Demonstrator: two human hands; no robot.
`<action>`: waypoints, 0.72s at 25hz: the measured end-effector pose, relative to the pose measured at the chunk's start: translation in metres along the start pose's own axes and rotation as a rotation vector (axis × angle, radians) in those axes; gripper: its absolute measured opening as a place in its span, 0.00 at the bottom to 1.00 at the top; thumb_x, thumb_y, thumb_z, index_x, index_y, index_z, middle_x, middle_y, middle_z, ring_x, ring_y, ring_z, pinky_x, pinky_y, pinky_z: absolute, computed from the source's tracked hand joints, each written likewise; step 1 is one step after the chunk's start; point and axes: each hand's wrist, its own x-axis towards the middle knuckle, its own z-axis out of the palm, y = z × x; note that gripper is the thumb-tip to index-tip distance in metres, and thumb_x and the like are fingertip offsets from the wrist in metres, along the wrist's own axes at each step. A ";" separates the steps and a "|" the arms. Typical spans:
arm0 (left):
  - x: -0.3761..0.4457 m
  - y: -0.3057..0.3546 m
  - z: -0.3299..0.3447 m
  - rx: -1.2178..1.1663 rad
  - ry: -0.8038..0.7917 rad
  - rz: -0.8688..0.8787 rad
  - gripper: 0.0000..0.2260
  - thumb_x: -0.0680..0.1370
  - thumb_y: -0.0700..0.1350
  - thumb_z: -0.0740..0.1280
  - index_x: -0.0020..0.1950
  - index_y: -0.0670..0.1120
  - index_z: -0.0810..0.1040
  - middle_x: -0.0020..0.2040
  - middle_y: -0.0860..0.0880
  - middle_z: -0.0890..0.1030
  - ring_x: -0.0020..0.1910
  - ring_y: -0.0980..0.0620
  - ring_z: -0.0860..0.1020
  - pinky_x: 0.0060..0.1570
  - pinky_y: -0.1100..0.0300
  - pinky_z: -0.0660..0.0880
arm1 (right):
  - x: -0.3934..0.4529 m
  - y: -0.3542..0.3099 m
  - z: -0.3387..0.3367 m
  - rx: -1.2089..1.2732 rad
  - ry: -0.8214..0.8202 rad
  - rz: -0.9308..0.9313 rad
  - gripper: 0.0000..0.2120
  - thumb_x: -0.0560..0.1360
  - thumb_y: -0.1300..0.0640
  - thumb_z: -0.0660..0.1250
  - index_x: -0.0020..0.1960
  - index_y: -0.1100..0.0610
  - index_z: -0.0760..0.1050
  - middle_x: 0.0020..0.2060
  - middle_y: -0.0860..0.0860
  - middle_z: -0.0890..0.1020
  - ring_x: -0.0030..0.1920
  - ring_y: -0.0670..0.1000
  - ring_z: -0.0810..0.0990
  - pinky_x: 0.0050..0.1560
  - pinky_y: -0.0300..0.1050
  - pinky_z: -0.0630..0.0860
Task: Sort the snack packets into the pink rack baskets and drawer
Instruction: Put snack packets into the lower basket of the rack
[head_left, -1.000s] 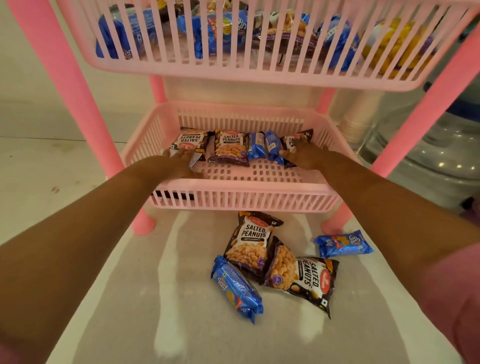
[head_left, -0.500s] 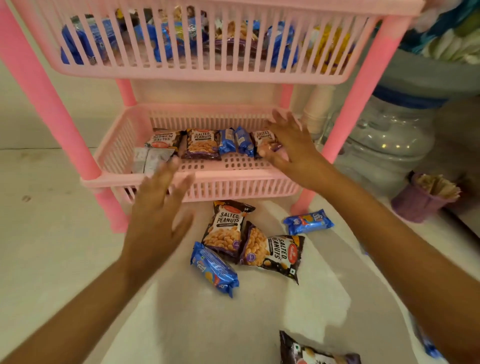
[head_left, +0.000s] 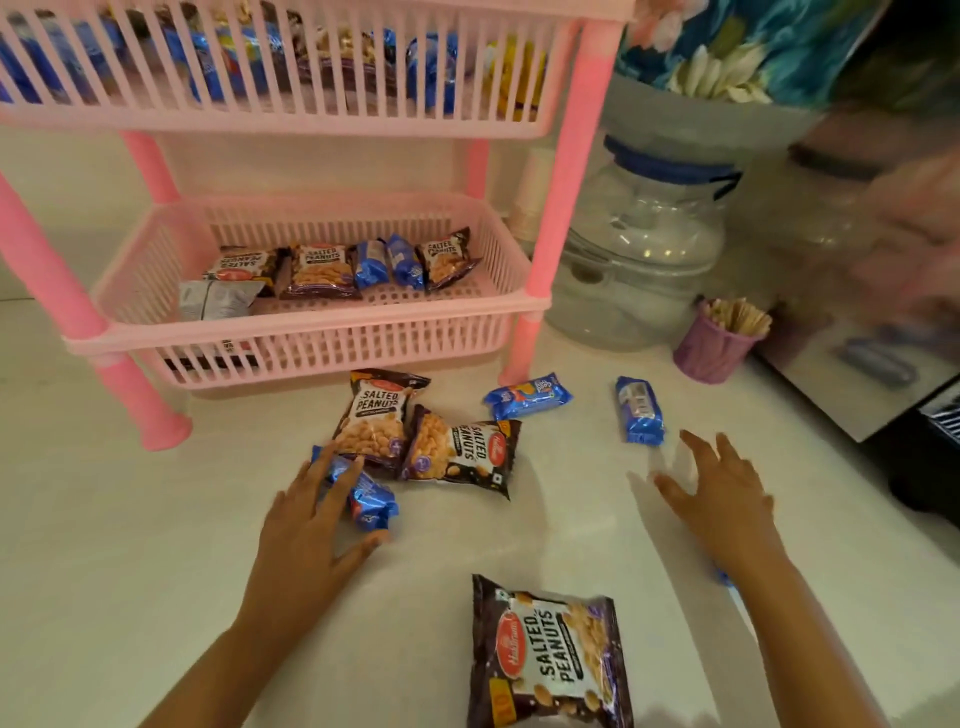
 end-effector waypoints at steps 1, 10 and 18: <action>-0.001 0.000 -0.001 -0.016 0.014 -0.019 0.43 0.67 0.75 0.41 0.69 0.49 0.68 0.76 0.45 0.56 0.68 0.40 0.69 0.62 0.42 0.68 | -0.007 0.006 0.005 0.028 0.002 0.039 0.33 0.74 0.41 0.62 0.74 0.47 0.53 0.76 0.55 0.52 0.75 0.61 0.53 0.72 0.64 0.56; -0.006 0.004 -0.009 -0.066 0.035 -0.138 0.45 0.62 0.79 0.41 0.64 0.51 0.72 0.77 0.46 0.54 0.68 0.43 0.68 0.69 0.39 0.59 | -0.043 -0.008 0.023 0.352 0.057 -0.155 0.31 0.73 0.62 0.67 0.73 0.53 0.59 0.74 0.58 0.58 0.73 0.58 0.59 0.68 0.54 0.63; -0.003 0.002 -0.001 -0.165 0.094 -0.162 0.29 0.67 0.56 0.73 0.65 0.48 0.70 0.77 0.44 0.49 0.70 0.40 0.65 0.65 0.43 0.66 | -0.053 -0.008 0.027 0.162 -0.082 -0.135 0.35 0.71 0.54 0.70 0.73 0.56 0.59 0.68 0.58 0.69 0.66 0.58 0.68 0.64 0.51 0.66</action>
